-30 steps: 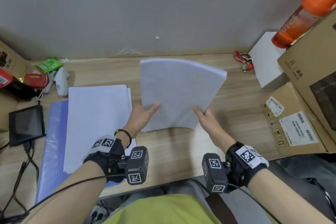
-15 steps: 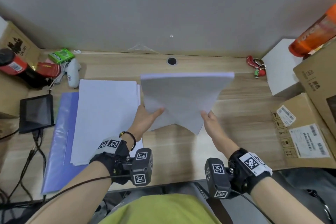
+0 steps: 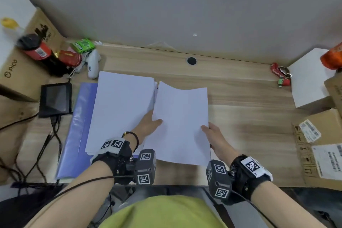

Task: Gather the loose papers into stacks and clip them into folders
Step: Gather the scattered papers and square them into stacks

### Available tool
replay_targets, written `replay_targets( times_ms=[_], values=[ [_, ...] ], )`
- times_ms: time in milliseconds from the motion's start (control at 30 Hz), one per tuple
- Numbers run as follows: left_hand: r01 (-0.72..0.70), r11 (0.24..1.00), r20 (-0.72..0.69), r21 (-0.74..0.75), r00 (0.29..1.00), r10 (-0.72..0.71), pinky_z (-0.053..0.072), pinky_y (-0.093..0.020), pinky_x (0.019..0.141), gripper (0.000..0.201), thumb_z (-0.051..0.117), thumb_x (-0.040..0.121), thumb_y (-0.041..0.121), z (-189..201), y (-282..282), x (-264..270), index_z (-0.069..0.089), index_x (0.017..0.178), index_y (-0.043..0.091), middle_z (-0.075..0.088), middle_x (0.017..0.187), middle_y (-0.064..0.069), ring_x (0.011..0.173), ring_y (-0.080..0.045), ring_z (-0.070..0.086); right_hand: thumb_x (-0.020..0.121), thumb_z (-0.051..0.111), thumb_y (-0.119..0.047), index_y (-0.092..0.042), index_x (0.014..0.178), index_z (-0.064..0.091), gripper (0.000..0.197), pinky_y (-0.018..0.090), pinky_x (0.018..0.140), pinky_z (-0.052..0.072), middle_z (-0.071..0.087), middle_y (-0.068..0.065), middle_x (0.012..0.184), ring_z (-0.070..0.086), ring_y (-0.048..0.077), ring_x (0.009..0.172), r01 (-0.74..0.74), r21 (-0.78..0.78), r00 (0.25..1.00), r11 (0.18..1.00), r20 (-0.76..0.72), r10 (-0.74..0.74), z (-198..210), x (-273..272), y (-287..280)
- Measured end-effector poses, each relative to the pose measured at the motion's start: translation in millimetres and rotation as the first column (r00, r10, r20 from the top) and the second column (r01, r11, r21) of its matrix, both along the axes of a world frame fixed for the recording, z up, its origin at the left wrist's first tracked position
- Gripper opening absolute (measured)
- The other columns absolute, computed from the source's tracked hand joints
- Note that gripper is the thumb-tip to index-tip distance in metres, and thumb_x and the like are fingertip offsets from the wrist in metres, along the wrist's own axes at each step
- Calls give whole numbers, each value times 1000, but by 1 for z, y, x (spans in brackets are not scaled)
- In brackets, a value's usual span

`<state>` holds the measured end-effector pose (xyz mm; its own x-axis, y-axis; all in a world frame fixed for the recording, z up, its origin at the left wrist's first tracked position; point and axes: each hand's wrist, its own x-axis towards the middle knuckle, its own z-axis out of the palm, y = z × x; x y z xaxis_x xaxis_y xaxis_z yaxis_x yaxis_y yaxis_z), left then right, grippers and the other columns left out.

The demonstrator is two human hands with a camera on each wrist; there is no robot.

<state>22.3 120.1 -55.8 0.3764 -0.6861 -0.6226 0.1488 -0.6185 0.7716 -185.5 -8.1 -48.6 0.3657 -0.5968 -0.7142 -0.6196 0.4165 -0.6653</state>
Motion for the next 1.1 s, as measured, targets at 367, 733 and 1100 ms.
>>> replay_targets(
  times_ms=[367, 733, 1100],
  values=[
    [-324, 945, 360, -48, 877, 319, 47, -29, 92, 40, 52, 96, 14, 28, 70, 66, 47, 136, 12, 56, 128, 1, 112, -19, 56, 98, 38, -19, -26, 102, 61, 25, 34, 79, 45, 67, 0, 107, 60, 20, 91, -191, 19, 967, 981, 174, 185, 4, 102, 43],
    [-360, 917, 413, 173, 871, 264, 48, -48, 96, 53, 62, 67, 34, -1, 108, 112, 58, 113, 8, 63, 114, -7, 106, -28, 58, 102, 36, -31, -30, 135, 46, 34, 39, 103, 34, 57, -14, 124, 51, 8, 112, -297, 276, 948, 914, 203, 246, -19, 127, 61],
    [-355, 894, 403, 273, 886, 229, 54, -43, 86, 38, 62, 75, 24, 1, 83, 105, 58, 107, 3, 65, 104, -9, 96, -32, 63, 98, 46, -21, -21, 140, 43, 42, 36, 96, 41, 57, 1, 133, 50, 16, 120, -168, 314, 977, 934, 179, 116, -31, 108, 43]
  ],
)
